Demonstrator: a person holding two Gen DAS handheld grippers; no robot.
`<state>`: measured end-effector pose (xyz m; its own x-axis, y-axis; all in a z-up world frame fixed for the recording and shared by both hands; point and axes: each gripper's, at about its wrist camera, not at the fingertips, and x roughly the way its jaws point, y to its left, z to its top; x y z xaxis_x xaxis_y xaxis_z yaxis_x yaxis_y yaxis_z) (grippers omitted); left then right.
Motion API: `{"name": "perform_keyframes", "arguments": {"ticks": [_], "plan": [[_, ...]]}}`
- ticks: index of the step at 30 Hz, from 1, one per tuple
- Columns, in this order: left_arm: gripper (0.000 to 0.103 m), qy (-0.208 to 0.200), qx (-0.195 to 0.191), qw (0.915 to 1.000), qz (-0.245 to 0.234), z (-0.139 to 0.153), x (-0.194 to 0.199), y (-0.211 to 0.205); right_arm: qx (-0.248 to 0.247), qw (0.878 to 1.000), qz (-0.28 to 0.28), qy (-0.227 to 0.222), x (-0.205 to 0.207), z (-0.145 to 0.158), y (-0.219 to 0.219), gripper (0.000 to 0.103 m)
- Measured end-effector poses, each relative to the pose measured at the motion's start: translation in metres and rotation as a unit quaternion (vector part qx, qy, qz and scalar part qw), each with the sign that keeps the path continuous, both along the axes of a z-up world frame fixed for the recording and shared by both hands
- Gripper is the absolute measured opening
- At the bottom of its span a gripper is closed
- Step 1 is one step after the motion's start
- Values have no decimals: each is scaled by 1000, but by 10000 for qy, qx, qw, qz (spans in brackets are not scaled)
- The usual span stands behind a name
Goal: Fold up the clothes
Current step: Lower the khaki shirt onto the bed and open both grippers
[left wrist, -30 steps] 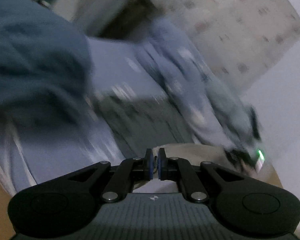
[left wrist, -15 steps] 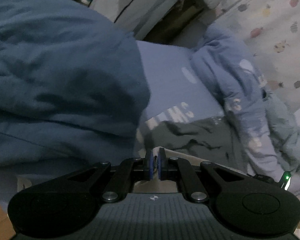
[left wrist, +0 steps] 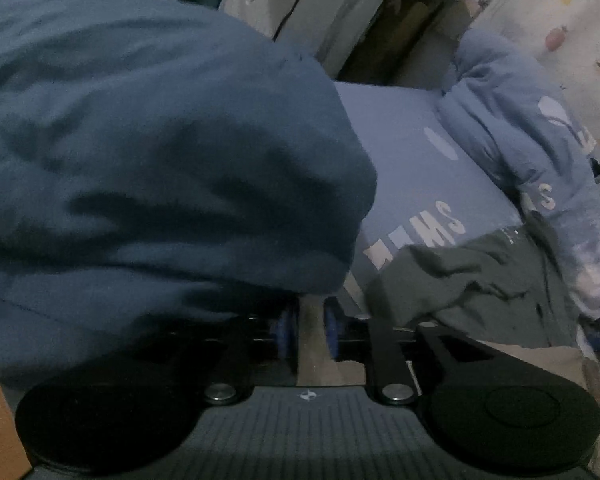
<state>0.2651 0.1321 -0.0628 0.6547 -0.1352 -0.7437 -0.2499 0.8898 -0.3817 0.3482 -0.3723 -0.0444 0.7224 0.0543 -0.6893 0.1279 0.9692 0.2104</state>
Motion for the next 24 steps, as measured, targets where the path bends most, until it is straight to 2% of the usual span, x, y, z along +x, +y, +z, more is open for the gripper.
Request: {"name": "perform_keyframes", "arguments": {"ticks": [2, 4, 5, 6, 7, 12, 14, 19, 24], "plan": [[42, -76, 179, 9998, -65, 3, -1, -6, 222, 9994, 17, -272, -11, 19, 0, 80], [64, -221, 336, 9991, -169, 10, -5, -13, 449, 9975, 32, -541, -23, 38, 1, 81], [71, -332, 401, 9984, -232, 14, -9, -16, 623, 9959, 13, -648, -34, 50, -2, 82], [84, -426, 457, 9977, -277, 18, -12, -19, 797, 9940, -4, -756, -46, 61, -6, 82], [88, -509, 496, 9970, -316, 22, -16, -20, 967, 9916, -9, -860, -58, 73, -10, 83], [92, -838, 361, 9945, -516, 49, -42, -15, 1667, 9791, -152, -1155, -141, 131, -41, 86], [93, -973, 227, 9935, -554, 62, -58, -10, 1748, 9761, -126, -1283, -186, 155, -52, 87], [102, -1420, 70, 9875, -685, 101, -105, -2, 1692, 9744, -121, -1478, -317, 204, -62, 90], [103, -1961, 90, 9754, -1001, 144, -162, -8, 1152, 9805, 3, -1594, -450, 222, -41, 93]]}}
